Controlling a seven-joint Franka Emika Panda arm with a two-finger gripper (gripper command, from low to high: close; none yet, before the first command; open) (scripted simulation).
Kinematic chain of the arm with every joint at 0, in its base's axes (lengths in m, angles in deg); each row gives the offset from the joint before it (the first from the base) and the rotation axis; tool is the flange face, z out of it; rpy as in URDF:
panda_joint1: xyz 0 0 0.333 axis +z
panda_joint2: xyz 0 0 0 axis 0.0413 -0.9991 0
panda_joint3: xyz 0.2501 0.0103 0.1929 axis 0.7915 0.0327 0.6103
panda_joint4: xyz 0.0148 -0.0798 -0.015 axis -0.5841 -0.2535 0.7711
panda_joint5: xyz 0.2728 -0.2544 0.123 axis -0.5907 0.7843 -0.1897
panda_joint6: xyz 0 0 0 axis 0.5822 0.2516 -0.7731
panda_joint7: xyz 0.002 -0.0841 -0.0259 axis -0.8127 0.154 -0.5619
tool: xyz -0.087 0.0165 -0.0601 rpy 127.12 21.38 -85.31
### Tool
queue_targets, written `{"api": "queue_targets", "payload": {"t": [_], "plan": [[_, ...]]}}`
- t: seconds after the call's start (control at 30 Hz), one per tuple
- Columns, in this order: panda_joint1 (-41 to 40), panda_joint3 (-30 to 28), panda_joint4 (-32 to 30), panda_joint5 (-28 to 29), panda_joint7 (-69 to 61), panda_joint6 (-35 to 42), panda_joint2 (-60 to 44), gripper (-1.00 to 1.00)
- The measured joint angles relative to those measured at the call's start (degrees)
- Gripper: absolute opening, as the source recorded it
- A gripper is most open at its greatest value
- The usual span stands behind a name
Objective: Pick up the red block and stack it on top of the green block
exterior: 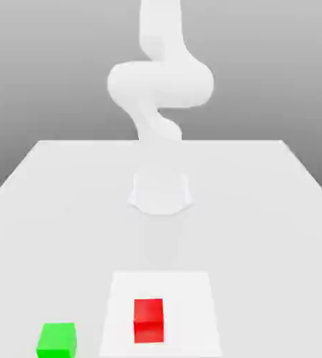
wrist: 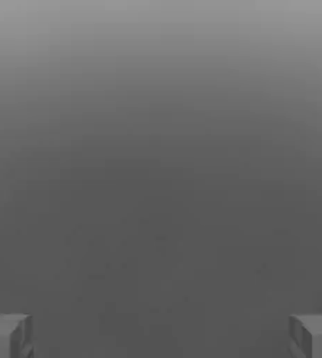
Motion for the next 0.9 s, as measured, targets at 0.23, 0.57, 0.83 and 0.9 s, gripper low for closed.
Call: {"api": "queue_targets", "payload": {"t": [0.23,0.57,0.83,0.9], "plan": [[0.66,-1.28,-4.16,-0.53,-1.95,-6.52,-14.9,0.0],[0.82,-2.33,-9.95,-1.27,-4.67,-15.61,-35.67,0.0],[0.26,-2.33,-13.13,-1.39,-6.18,-24.28,-52.26,0.0],[0.11,-2.07,-12.62,-1.94,-6.61,-27.65,-56.42,0.0]]}}
